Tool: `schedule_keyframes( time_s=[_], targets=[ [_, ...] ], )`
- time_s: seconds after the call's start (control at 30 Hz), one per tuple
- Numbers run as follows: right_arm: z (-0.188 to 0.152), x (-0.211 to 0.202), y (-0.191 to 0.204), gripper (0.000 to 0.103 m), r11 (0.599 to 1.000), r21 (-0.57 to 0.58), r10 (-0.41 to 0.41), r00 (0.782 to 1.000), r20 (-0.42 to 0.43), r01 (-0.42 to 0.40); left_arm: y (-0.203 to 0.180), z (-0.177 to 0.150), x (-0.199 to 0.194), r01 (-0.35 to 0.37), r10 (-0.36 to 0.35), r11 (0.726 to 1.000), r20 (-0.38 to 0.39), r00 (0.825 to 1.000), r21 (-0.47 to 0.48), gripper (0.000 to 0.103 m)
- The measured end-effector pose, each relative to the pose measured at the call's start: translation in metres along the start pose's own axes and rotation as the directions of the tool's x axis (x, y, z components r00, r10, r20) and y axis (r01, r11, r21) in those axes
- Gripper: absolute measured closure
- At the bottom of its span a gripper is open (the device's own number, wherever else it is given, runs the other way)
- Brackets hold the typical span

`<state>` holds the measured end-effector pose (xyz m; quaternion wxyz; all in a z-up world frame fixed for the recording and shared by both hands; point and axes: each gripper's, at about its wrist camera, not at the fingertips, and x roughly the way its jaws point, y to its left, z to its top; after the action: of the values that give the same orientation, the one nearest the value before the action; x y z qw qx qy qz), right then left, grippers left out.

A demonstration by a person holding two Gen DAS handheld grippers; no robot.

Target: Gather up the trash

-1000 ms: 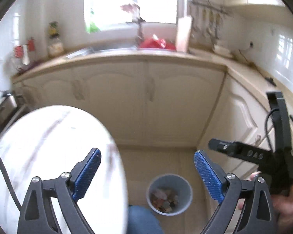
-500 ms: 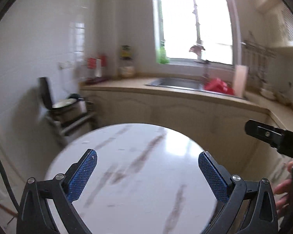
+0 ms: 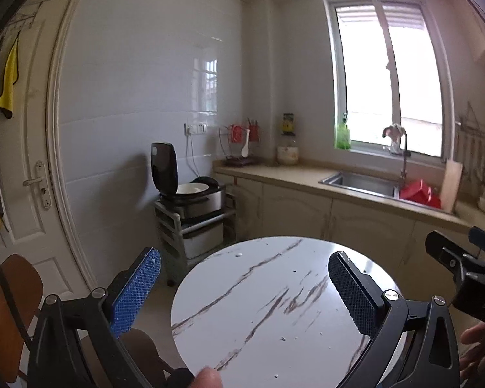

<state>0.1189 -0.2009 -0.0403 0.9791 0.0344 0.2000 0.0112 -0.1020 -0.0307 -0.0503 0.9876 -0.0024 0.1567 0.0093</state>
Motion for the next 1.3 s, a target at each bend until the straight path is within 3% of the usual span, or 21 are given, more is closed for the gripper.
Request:
schedule_keyframes(
  time_s=[0.17, 0.3, 0.6, 1.3],
  targets=[
    [0.003, -0.006, 0.007, 0.0, 1.0, -0.002, -0.016, 1.0, 0.019, 0.016, 0.014, -0.014, -0.027, 0.041, -0.041, 0.999, 0.015, 0.999, -0.031, 0.001],
    [0.003, -0.01, 0.007, 0.0, 1.0, -0.003, -0.018, 1.0, 0.018, 0.018, 0.026, -0.016, -0.04, 0.035, -0.034, 0.999, 0.024, 0.999, -0.029, 0.001],
    [0.003, -0.016, 0.01, 0.0, 1.0, -0.008, -0.016, 0.999, 0.029, 0.016, 0.018, 0.001, -0.01, 0.033, -0.032, 0.999, 0.02, 0.999, -0.023, 0.001],
    [0.001, -0.019, 0.01, 0.0, 1.0, -0.011, -0.017, 0.999, 0.03, 0.017, 0.033, 0.013, -0.003, 0.076, -0.075, 0.996, 0.024, 0.997, -0.04, 0.001]
  ],
)
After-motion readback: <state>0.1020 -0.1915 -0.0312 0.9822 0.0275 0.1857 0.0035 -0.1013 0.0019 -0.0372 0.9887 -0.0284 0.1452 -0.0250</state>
